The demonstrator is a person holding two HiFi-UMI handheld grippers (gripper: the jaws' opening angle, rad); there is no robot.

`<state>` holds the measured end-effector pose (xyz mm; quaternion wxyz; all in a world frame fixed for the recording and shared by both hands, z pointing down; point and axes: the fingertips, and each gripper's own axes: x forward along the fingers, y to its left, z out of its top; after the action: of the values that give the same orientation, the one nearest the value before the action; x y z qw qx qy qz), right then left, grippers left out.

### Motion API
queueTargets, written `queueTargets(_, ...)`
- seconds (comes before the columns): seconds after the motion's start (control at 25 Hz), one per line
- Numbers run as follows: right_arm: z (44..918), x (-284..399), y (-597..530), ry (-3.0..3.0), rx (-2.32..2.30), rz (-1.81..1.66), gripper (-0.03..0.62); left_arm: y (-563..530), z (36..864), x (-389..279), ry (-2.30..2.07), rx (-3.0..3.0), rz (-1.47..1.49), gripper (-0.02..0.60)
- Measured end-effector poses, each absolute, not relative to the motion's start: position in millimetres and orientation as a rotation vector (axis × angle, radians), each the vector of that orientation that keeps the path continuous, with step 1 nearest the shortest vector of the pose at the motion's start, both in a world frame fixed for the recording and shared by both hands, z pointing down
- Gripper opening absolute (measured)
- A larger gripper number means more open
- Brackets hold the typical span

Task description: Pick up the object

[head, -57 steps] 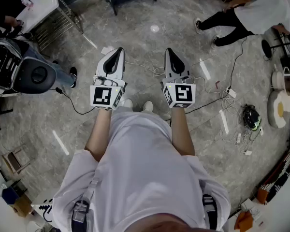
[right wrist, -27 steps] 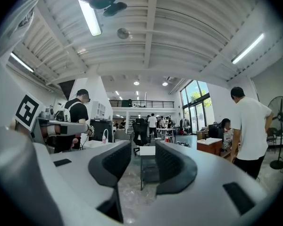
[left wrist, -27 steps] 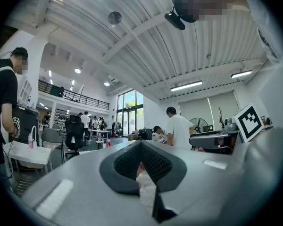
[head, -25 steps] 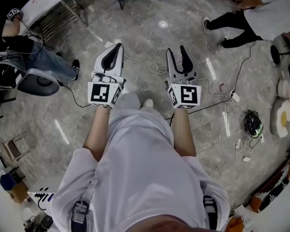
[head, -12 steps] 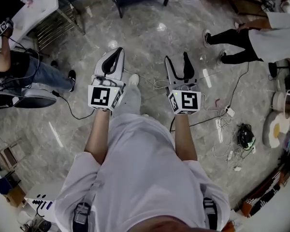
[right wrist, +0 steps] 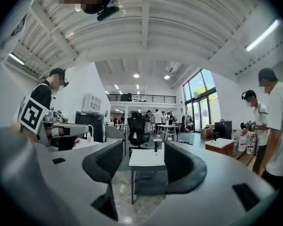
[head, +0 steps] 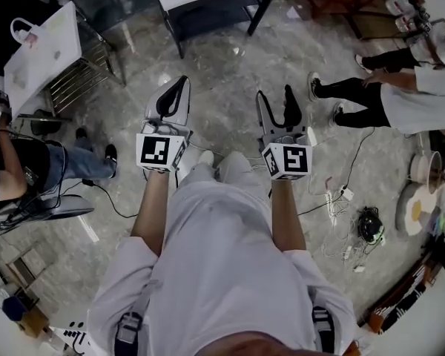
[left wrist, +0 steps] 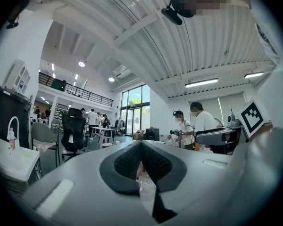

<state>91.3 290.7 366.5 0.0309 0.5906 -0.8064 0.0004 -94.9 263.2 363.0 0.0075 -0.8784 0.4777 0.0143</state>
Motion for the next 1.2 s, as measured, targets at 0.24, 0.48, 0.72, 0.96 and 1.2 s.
queueTargets(0.24, 373.3, 113.9, 163.2, -2.477, 1.838, -0.011, 0.253, 140.8, 374.0, -88.3, 1.531, -2.734, 0.017, 0.0)
queueTargets(0.48, 391.6, 156.8, 21.2, -2.483, 1.839, 0.004, 0.252, -2.4, 384.4, -61.2, 1.575, -2.699, 0.026, 0.0)
queueTargets(0.72, 391.2, 186.1, -110.8, -2.518, 1.793, 0.003, 0.247, -133.6, 374.6, -32.2, 1.597, -2.675, 0.016, 0.0)
queueTargets(0.96, 385.7, 182.6, -223.1, -2.557, 1.682, -0.031, 0.244, -228.4, 380.8, -21.6, 1.657, -2.665, -0.01, 0.0)
queueTargets(1.2, 399.5, 151.1, -321.0, -2.545, 1.565, -0.062, 0.244, -314.1, 394.8, -31.7, 1.68, -2.683, -0.036, 0.0)
